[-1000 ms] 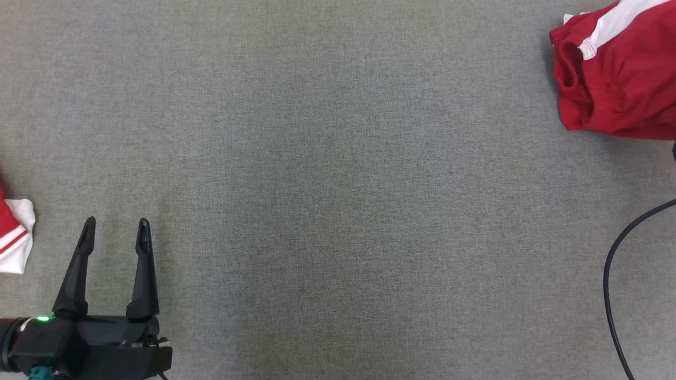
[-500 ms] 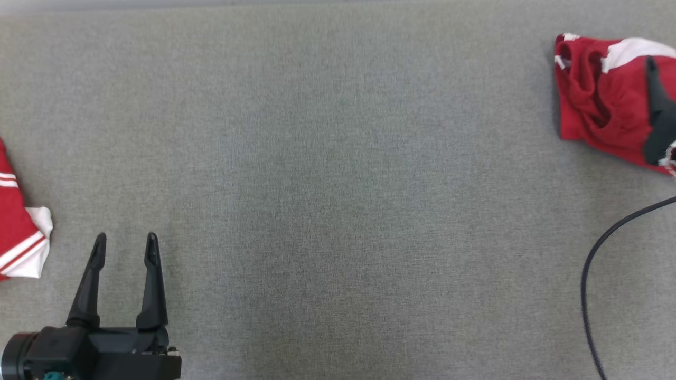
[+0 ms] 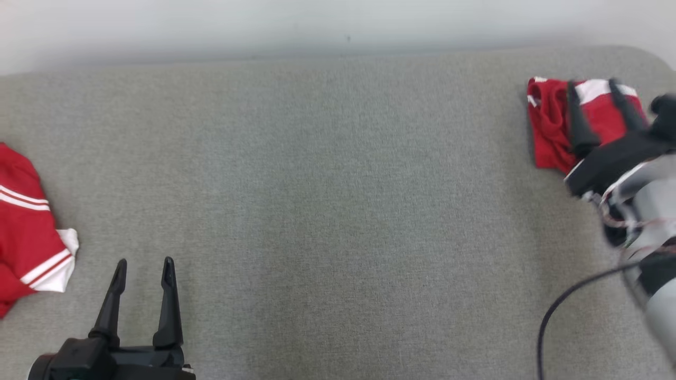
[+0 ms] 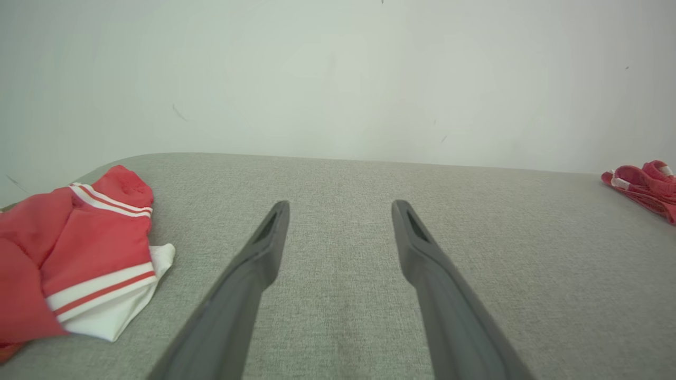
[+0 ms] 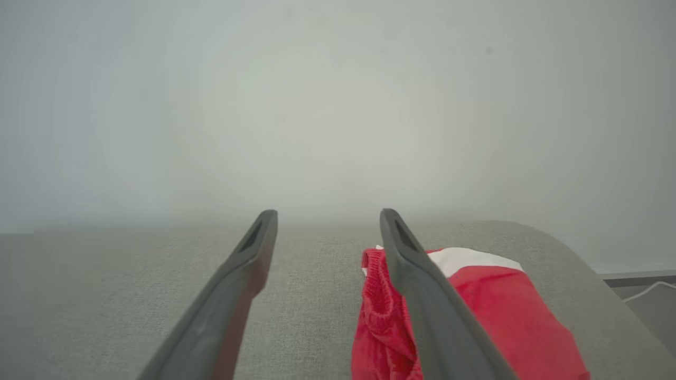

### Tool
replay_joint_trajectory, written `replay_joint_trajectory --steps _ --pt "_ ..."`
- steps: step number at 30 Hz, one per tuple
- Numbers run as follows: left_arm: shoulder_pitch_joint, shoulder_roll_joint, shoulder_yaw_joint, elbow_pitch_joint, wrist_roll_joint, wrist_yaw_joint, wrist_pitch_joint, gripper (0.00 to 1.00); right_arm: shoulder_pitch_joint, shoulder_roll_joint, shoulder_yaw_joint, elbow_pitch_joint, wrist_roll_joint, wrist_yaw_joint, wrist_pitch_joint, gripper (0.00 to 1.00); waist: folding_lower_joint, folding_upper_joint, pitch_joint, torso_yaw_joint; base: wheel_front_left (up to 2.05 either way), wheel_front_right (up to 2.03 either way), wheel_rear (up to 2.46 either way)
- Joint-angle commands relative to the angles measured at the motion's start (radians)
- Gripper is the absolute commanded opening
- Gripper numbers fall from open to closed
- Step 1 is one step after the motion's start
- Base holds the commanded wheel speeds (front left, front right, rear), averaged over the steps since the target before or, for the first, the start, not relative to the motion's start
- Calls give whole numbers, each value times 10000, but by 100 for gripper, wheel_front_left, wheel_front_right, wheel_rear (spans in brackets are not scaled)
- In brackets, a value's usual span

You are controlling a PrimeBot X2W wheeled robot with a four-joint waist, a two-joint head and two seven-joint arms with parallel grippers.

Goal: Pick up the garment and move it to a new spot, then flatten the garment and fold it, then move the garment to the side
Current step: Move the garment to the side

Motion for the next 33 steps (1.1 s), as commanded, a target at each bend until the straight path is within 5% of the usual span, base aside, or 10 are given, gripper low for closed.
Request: replay_joint_trajectory --steps 1,15,33 --pt "166 -8 13 87 -68 -39 -41 100 418 192 -206 -243 -243 -7 -33 100 1 1 -253 94 0 0 0" --pt "446 -143 -114 509 -66 -145 -40 100 4091 2312 -3268 -3364 -3026 -7 -37 100 1 1 -1213 482 0 0 0" --pt "976 -296 -319 1108 -179 -219 -39 100 7311 3704 -3947 -5835 -5062 -7 -38 100 1 1 -2158 679 0 0 0"
